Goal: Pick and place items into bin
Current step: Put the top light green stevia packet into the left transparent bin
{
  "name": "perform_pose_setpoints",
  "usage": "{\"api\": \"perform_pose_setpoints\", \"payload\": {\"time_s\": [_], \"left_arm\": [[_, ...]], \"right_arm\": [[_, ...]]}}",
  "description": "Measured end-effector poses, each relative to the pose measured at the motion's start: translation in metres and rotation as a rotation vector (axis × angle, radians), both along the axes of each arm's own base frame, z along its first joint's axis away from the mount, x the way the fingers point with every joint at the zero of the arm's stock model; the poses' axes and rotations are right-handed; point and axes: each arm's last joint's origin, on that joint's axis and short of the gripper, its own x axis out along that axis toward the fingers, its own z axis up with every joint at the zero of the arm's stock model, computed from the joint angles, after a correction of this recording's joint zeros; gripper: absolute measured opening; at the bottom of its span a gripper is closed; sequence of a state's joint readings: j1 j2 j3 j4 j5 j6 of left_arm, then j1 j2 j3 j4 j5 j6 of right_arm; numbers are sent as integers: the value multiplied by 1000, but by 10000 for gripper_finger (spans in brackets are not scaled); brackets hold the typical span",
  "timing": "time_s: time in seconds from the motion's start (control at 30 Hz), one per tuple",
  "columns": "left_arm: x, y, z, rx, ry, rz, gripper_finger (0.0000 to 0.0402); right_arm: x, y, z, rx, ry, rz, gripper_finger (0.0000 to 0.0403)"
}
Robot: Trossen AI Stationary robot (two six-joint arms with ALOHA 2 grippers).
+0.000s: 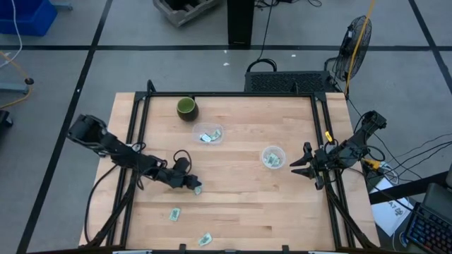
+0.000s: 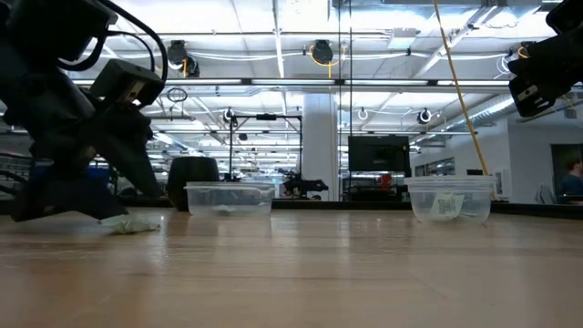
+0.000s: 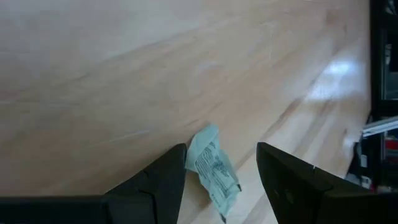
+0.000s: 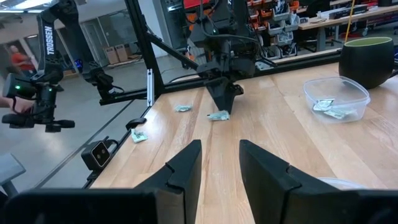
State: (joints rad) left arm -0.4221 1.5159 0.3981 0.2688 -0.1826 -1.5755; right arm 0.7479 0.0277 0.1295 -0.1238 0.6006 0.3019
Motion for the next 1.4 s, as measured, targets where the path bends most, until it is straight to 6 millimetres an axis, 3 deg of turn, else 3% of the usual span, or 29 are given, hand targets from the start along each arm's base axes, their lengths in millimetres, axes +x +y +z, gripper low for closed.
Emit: {"api": "perform_pose_setpoints", "payload": {"time_s": [0.13, 0.7, 1.0, 1.2, 1.4], "left_arm": [[1, -2, -1, -8, -2, -10, 189], [1, -6, 0, -28, -10, -120, 10], [9, 5, 3, 85, -104, -77, 4], [25, 29, 13, 185, -241, -38, 18], [39, 61, 26, 290, -375, 23, 5]], "right_arm": [[0, 0, 0, 0, 0, 0, 100], [0, 0, 0, 0, 0, 0, 100], [0, 0, 0, 0, 0, 0, 100], [0, 0, 0, 0, 0, 0, 100], [0, 0, 0, 0, 0, 0, 100]]}}
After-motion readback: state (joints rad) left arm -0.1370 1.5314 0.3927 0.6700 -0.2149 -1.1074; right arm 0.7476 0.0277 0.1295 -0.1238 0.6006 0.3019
